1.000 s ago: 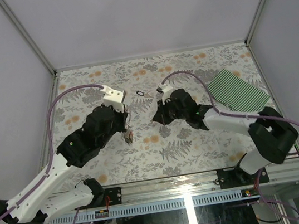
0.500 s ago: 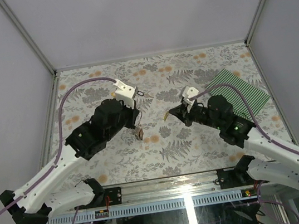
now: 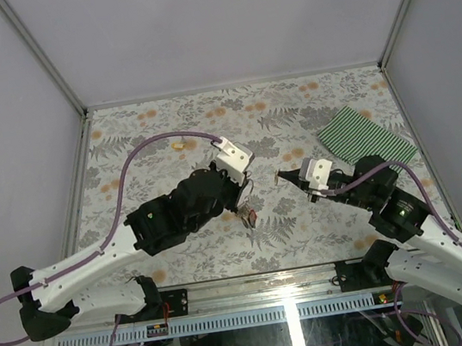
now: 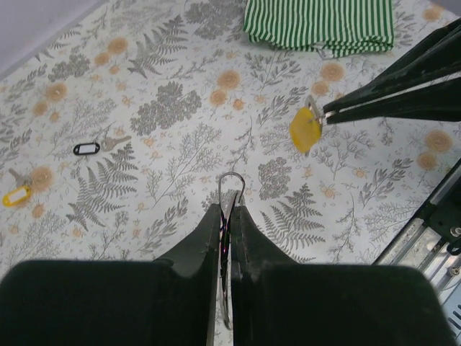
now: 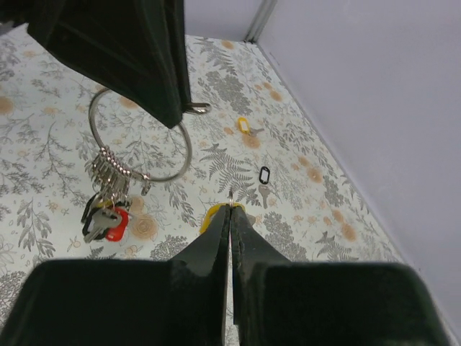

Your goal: Put the keys on the keyring

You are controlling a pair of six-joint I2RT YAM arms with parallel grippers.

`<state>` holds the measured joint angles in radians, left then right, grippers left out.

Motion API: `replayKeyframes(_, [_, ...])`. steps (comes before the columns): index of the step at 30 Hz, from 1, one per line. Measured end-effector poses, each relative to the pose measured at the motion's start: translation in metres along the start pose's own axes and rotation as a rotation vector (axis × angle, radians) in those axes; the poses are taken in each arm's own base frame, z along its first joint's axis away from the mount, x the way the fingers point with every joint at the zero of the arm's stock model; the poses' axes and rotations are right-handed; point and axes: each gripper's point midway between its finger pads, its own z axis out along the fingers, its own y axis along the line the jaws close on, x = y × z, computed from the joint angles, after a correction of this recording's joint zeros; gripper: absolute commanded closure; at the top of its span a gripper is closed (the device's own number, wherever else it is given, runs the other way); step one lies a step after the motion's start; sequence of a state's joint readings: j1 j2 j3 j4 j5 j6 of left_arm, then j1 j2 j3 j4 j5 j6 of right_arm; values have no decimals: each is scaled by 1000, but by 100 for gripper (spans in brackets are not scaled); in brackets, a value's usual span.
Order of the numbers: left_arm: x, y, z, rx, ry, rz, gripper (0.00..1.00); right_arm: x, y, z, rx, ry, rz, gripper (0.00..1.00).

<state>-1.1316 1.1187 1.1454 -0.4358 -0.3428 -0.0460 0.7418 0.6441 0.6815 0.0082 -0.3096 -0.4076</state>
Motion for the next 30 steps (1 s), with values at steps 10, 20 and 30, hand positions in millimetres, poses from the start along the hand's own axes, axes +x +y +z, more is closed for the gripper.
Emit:
replayKeyframes(10, [-27,-17,-4,31,-105,34,100,-27,6,-2,-91,-53,-74,100])
replayKeyframes(20, [-42,-18,-13,42,-169,40,100,-37,7,6,-118,-68,-38,100])
replayKeyframes(30, [-43,-21,-13,55,-174,49,100,-44,9,12,-130,-87,-27,100])
